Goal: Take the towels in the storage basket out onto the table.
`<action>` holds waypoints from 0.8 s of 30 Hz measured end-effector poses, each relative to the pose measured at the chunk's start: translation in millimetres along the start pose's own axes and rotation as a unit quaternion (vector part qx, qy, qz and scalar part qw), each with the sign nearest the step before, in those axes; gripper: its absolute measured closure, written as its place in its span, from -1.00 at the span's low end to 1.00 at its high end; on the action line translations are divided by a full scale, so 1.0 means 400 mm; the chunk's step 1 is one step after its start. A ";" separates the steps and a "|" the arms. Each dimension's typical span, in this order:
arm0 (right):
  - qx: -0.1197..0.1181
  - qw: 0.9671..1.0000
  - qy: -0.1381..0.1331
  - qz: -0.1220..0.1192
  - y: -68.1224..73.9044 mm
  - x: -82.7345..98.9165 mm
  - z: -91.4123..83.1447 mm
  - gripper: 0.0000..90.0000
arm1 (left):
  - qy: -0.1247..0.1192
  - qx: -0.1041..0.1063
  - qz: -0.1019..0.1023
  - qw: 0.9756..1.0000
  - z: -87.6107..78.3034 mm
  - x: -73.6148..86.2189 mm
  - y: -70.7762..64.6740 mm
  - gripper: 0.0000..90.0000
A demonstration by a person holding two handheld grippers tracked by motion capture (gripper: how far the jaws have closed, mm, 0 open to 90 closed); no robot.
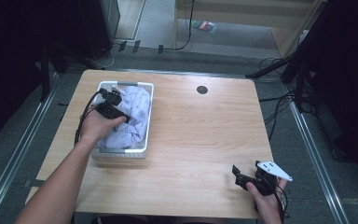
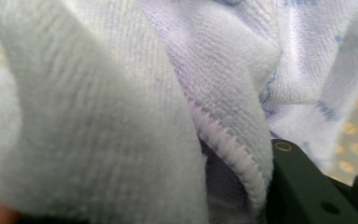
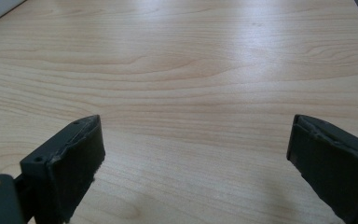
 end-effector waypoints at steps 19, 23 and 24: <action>0.010 1.000 -0.016 -0.010 0.003 -0.003 -0.001 -0.80 | -0.052 -0.010 0.034 0.998 -0.201 -0.108 -0.031 0.52; 0.012 1.000 -0.018 -0.014 0.004 -0.003 -0.002 -0.79 | -0.058 -0.007 0.047 0.997 -0.226 -0.135 -0.060 0.51; 0.012 1.000 -0.018 -0.014 0.004 -0.003 -0.002 -0.79 | -0.058 -0.007 0.047 0.997 -0.226 -0.135 -0.060 0.51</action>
Point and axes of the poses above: each handheld gripper's, and its own axes: z roughly forward along the jaws, x roughly out of its underside, y roughly to its left, the point moved 5 cm from there along z, roughly forward along the jaws, and after that the axes turned 7 degrees about -y, right-handed, at the moved point
